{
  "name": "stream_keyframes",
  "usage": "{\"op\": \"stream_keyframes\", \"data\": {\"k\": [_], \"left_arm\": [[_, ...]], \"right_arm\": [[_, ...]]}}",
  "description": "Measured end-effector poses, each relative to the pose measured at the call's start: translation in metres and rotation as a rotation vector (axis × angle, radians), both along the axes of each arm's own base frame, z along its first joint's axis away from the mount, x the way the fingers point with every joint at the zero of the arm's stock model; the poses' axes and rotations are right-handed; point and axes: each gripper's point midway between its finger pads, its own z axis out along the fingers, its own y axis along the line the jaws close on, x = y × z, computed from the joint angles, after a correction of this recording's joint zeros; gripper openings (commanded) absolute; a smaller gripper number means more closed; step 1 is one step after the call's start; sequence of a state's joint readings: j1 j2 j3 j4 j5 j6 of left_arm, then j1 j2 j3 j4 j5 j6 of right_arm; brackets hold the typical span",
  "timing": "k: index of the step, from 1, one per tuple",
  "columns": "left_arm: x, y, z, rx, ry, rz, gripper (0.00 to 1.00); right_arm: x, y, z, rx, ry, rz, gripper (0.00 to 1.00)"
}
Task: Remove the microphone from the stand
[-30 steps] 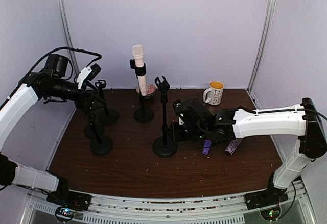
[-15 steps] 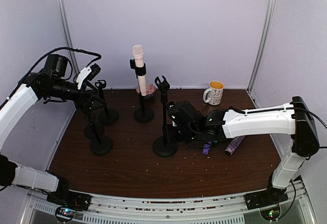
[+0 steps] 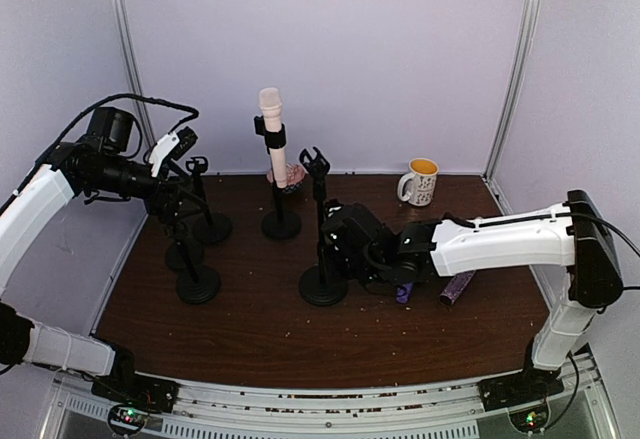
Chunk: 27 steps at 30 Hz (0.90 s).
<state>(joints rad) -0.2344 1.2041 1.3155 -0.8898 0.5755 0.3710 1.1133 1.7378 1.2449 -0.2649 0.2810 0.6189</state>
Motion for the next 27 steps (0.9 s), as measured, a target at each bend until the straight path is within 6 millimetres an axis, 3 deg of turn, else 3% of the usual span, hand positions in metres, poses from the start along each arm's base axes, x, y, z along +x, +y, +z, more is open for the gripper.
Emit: {"op": "stream_keyframes", "data": {"k": [17, 27], "left_arm": [[0.0, 0.001, -0.001, 0.007, -0.002, 0.001, 0.95], [0.002, 0.001, -0.002, 0.008, 0.002, 0.002, 0.95]], "right_arm": [[0.011, 0.0, -0.002, -0.205, -0.206, -0.034, 0.0], [0.021, 0.002, -0.001, -0.635, -0.455, -0.068, 0.0]]}}
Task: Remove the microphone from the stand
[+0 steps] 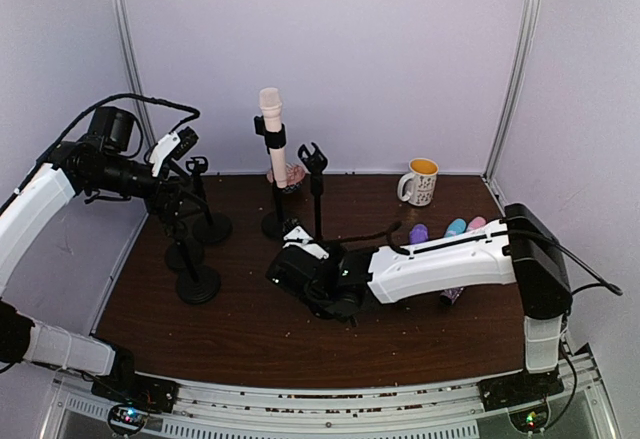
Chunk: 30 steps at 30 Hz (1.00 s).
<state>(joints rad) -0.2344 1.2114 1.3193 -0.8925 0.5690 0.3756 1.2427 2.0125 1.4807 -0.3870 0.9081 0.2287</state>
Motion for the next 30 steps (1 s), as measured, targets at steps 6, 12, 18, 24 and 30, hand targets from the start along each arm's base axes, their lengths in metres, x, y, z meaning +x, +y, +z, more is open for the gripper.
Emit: {"op": "stream_keyframes", "data": {"k": [6, 12, 18, 24, 30], "left_arm": [[0.001, 0.0, 0.001, -0.001, -0.003, 0.0, 0.95], [0.001, 0.0, 0.001, -0.001, -0.002, 0.0, 0.94], [0.001, 0.0, 0.001, -0.001, -0.003, 0.0, 0.94], [-0.001, 0.001, 0.004, 0.0, -0.011, 0.002, 0.95], [-0.004, 0.002, 0.006, 0.0, -0.017, 0.003, 0.95]], "right_arm": [[0.0, -0.008, 0.002, -0.235, -0.117, -0.051, 0.01], [-0.003, -0.017, 0.006, -0.439, -0.2, -0.083, 0.13], [-0.006, -0.016, 0.012, -0.532, -0.231, -0.075, 0.41], [-0.01, -0.003, 0.032, -0.556, -0.286, -0.075, 0.76], [-0.027, 0.001, 0.066, -0.297, -0.22, 0.005, 0.8]]}}
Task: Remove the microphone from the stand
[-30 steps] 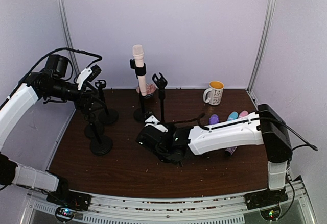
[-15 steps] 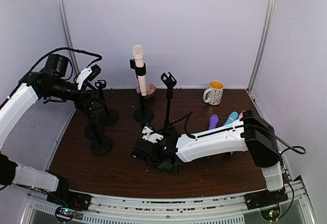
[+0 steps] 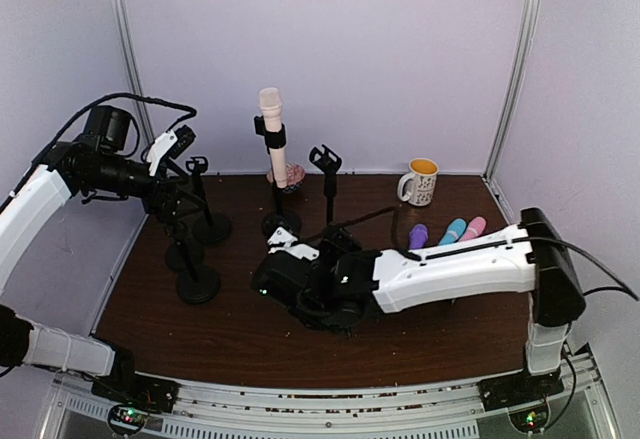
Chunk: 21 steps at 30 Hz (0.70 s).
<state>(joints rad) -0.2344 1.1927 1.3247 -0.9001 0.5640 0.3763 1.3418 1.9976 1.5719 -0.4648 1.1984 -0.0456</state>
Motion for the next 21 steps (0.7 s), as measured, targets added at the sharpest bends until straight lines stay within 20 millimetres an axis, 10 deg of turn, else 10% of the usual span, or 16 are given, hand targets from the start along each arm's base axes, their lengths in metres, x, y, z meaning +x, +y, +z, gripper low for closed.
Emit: {"op": "stream_keyframes", "data": {"k": [8, 15, 21], "left_arm": [[-0.001, 0.0, 0.001, -0.001, -0.002, -0.001, 0.95], [-0.002, 0.0, 0.001, -0.001, 0.004, -0.002, 0.95], [-0.003, 0.0, 0.001, 0.0, 0.008, -0.001, 0.95]], "right_arm": [[-0.021, -0.058, 0.04, 0.725, 0.343, 0.185, 0.75], [0.0, -0.073, -0.034, 1.223, 0.78, 0.134, 0.69], [-0.003, -0.044, -0.072, 1.51, 1.099, 0.1, 0.67]]}}
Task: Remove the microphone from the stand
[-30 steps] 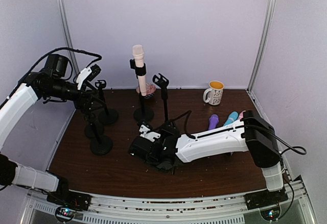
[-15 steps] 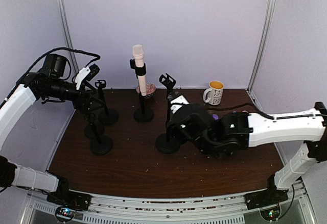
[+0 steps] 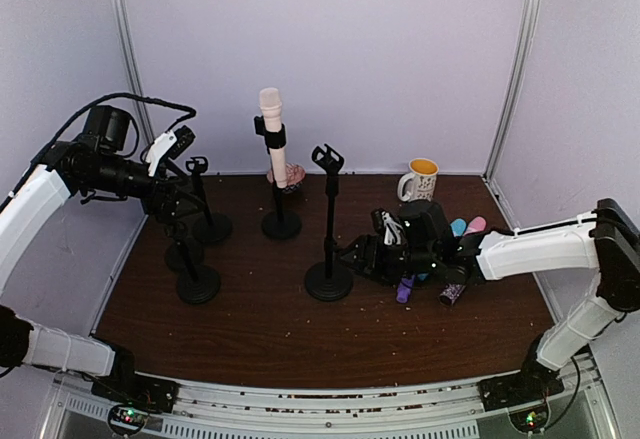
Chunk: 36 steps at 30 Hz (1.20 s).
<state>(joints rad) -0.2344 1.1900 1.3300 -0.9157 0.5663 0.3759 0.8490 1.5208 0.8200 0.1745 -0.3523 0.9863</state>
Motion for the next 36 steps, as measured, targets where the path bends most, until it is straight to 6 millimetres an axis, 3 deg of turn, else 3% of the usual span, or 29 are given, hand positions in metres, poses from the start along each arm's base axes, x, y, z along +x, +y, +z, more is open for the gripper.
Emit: {"op": "stream_keyframes", "data": {"k": [3, 7, 20, 29, 36], "left_arm": [[0.0, 0.0, 0.0, 0.001, 0.0, 0.0, 0.95], [0.0, 0.0, 0.0, 0.002, 0.0, 0.0, 0.95], [0.0, 0.0, 0.0, 0.007, -0.006, -0.006, 0.94], [0.0, 0.0, 0.0, 0.011, -0.011, -0.01, 0.94], [0.0, 0.0, 0.0, 0.01, -0.011, -0.01, 0.94]], "right_arm": [[0.001, 0.017, 0.009, 0.136, 0.068, 0.031, 0.65], [0.006, 0.029, 0.007, 0.234, 0.137, 0.054, 0.61], [0.037, 0.023, 0.017, 0.343, 0.175, 0.027, 0.48], [0.039, 0.028, 0.008, 0.346, 0.206, 0.038, 0.33], [0.04, 0.028, 0.013, 0.372, 0.199, 0.039, 0.09]]}}
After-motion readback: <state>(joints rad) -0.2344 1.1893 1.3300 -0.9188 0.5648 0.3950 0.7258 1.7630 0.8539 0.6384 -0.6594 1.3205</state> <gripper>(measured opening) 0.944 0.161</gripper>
